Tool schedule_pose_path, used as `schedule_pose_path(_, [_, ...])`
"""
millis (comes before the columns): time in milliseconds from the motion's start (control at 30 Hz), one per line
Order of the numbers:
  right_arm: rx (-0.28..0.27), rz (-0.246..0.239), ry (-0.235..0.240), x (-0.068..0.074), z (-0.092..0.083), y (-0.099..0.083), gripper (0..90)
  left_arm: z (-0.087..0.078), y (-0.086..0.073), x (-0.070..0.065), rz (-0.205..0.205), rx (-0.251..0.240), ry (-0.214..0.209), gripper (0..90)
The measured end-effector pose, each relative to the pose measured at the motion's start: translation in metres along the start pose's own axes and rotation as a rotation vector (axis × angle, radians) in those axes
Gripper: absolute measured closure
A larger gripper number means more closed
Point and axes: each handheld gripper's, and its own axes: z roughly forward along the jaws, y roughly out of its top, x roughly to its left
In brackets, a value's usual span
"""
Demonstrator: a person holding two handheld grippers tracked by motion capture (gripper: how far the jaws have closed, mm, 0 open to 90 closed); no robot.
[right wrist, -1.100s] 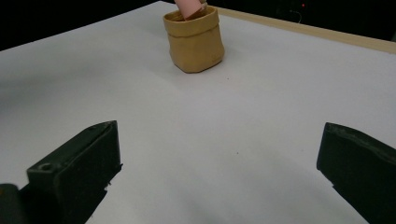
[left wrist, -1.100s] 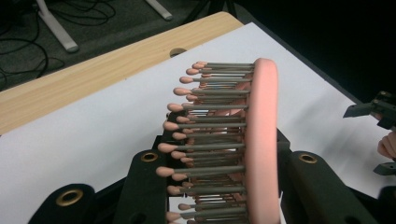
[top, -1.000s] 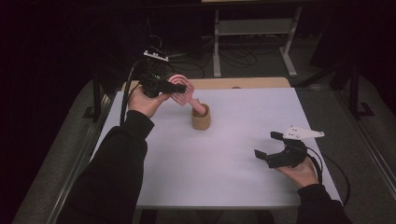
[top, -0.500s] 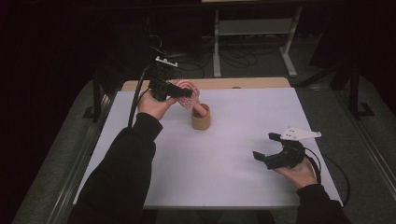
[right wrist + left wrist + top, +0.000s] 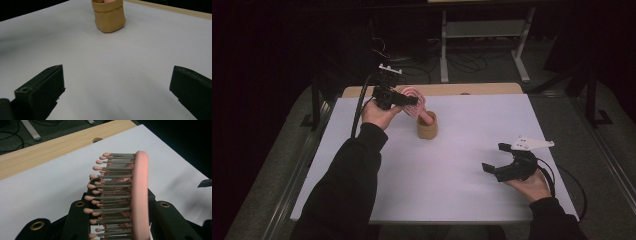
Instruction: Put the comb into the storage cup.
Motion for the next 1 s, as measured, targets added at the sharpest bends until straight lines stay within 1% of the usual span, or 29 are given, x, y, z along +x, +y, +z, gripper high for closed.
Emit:
schedule_pose_path(67, [-0.001,0.000,0.001,0.000,0.000,0.000,0.0,0.002,-0.002,0.000,0.003,0.002,0.001,62.2])
schedule_pose_path(100, [-0.003,0.000,-0.001,0.000,-0.001,0.000,0.0,0.004,-0.008,0.001,0.011,-0.017,-0.007,62.2])
schedule_pose_path(133, [-0.004,0.004,-0.002,0.000,-0.001,0.000,0.0,0.003,-0.011,0.001,0.005,-0.030,-0.009,62.2])
schedule_pose_path(233, [-0.007,0.005,-0.004,-0.001,-0.001,0.000,0.0,0.002,-0.015,0.005,-0.003,-0.038,-0.017,62.1])
schedule_pose_path(267, [-0.005,0.008,-0.005,-0.001,-0.001,0.000,0.0,0.001,-0.019,0.008,-0.024,-0.050,-0.028,62.1])
schedule_pose_path(300, [-0.006,0.008,-0.005,-0.001,0.000,0.000,0.0,0.000,-0.021,0.010,-0.035,-0.059,-0.032,61.9])
schedule_pose_path(367, [-0.006,0.003,-0.004,0.000,0.000,0.000,0.0,0.000,-0.023,0.012,-0.039,-0.064,-0.040,61.4])
schedule_pose_path(400, [-0.005,0.003,-0.003,0.000,0.000,0.000,0.0,-0.001,-0.027,0.015,-0.056,-0.079,-0.059,61.2])
schedule_pose_path(433, [-0.004,0.003,-0.004,0.000,0.000,0.000,0.0,-0.001,-0.027,0.015,-0.056,-0.079,-0.059,60.9])
schedule_pose_path(467, [-0.003,0.004,-0.004,0.000,0.001,0.000,0.0,-0.001,-0.031,0.018,-0.072,-0.093,-0.076,60.4])
schedule_pose_path(500, [-0.003,0.004,-0.004,0.000,0.001,0.000,0.0,-0.001,-0.031,0.018,-0.072,-0.093,-0.076,59.1])
schedule_pose_path(533, [-0.004,0.005,-0.005,0.000,0.000,0.000,0.0,-0.002,-0.034,0.023,-0.089,-0.100,-0.093,56.6])
schedule_pose_path(567, [-0.004,0.005,-0.005,0.000,0.000,0.000,0.0,-0.002,-0.034,0.023,-0.089,-0.100,-0.093,54.4])
schedule_pose_path(600, [-0.003,0.007,-0.005,-0.001,0.000,0.000,0.0,-0.004,-0.037,0.026,-0.097,-0.108,-0.100,53.6])
schedule_pose_path(667, [-0.003,0.007,-0.004,-0.001,0.000,0.000,0.0,-0.005,-0.038,0.027,-0.095,-0.113,-0.096,48.5])
schedule_pose_path(700, [-0.003,0.007,-0.004,-0.001,0.000,0.000,0.0,-0.006,-0.039,0.028,-0.094,-0.116,-0.085,48.5])
schedule_pose_path(733, [-0.001,0.007,-0.004,-0.001,0.001,0.000,0.0,-0.007,-0.041,0.027,-0.084,-0.119,-0.066,42.1])
schedule_pose_path(767, [0.002,0.007,-0.005,-0.001,0.001,0.000,0.0,-0.007,-0.041,0.027,-0.084,-0.119,-0.066,39.0])
schedule_pose_path(800, [0.000,0.008,-0.005,-0.001,0.001,0.000,0.0,-0.008,-0.043,0.026,-0.075,-0.117,-0.062,36.3])
schedule_pose_path(933, [0.001,0.005,-0.006,-0.001,0.001,0.000,0.0,-0.012,-0.047,0.026,-0.064,-0.131,-0.077,28.4])
schedule_pose_path(1000, [0.001,0.006,-0.006,-0.001,0.001,0.000,0.0,-0.015,-0.049,0.025,-0.041,-0.138,-0.085,26.3])
